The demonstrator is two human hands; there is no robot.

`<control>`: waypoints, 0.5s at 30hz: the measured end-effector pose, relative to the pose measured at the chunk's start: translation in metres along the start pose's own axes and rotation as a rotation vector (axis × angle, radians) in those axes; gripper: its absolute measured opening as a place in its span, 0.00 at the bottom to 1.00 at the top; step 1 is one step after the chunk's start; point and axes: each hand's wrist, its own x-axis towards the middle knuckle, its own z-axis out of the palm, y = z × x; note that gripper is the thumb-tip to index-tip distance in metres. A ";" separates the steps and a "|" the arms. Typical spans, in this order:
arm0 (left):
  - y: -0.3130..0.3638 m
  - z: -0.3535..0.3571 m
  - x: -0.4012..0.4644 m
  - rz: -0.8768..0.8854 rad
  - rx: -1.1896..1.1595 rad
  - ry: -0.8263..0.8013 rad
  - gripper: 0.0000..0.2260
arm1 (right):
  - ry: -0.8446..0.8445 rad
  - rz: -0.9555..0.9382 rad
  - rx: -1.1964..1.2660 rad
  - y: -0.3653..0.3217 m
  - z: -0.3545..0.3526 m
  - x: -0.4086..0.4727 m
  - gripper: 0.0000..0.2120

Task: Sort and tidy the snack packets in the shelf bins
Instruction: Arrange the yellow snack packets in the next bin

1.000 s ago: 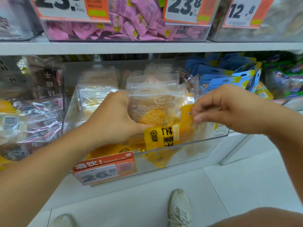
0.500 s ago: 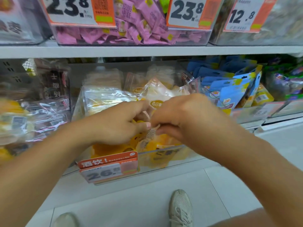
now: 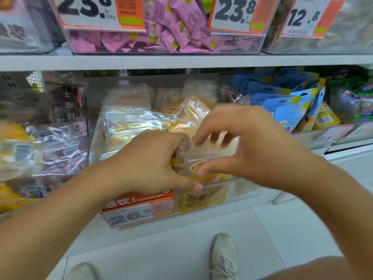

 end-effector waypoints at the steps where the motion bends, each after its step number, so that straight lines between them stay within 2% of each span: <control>1: -0.002 -0.002 0.000 0.005 0.007 -0.020 0.31 | 0.017 0.033 -0.061 0.003 -0.011 -0.004 0.28; 3: -0.002 -0.004 -0.003 0.021 0.044 -0.063 0.33 | -0.100 0.155 -0.148 0.007 -0.021 -0.008 0.41; 4: -0.001 -0.005 -0.005 0.037 0.092 -0.081 0.32 | -0.213 0.234 -0.179 0.009 -0.019 -0.007 0.44; 5: 0.002 -0.004 -0.006 0.057 0.160 -0.097 0.32 | -0.327 0.296 -0.213 0.012 -0.014 -0.004 0.42; 7: 0.007 -0.004 -0.009 0.082 0.286 -0.125 0.35 | -0.461 0.351 -0.272 0.016 -0.004 0.006 0.32; 11: 0.000 -0.012 -0.011 0.063 0.269 -0.111 0.37 | -0.370 0.283 -0.235 0.014 -0.006 0.020 0.18; 15: -0.011 -0.018 -0.009 0.030 -0.021 -0.010 0.32 | -0.263 0.192 -0.337 -0.010 -0.021 0.020 0.08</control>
